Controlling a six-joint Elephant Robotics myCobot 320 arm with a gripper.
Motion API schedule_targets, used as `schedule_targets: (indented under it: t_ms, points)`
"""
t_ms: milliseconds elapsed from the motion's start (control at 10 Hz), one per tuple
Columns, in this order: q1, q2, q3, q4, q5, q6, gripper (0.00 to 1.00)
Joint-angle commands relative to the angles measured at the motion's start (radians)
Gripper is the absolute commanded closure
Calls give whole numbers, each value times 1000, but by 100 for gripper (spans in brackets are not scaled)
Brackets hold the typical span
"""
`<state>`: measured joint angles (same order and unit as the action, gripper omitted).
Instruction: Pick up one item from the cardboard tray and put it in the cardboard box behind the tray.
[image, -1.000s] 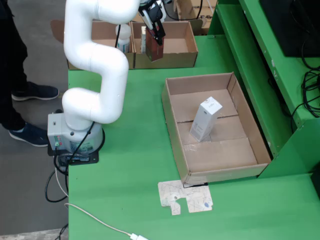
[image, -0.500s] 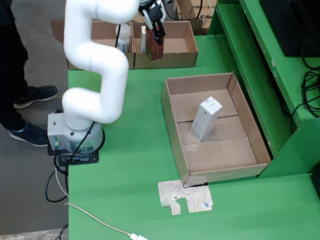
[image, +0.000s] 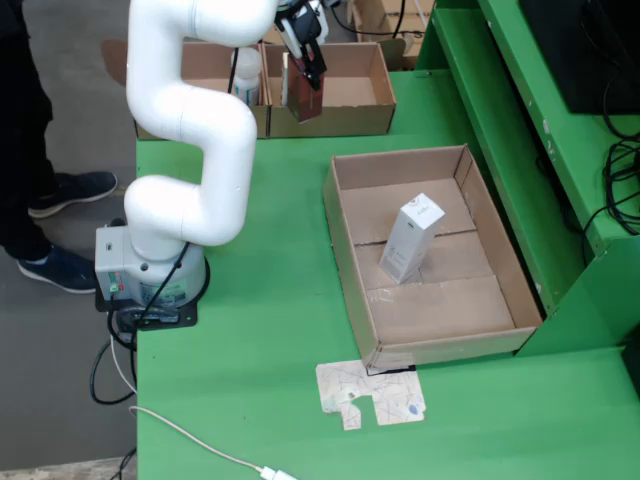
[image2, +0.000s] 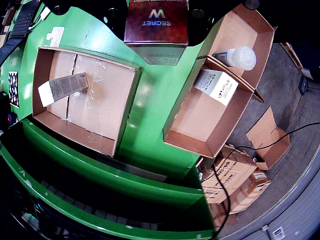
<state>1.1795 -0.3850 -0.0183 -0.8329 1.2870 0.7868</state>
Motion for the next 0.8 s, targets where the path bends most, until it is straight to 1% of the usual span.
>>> schedule_targets:
  t_ms: [0,100,300,500,600,700]
  points:
    - [53,4,18,35,-7,20,100]
    - [123,-43,18,129,21,67,100]
    - [123,-43,18,129,21,67,100]
    - [215,-94,18,235,37,155,100]
    - [198,-81,18,198,35,138,100]
    - [237,-102,18,251,36,174,100]
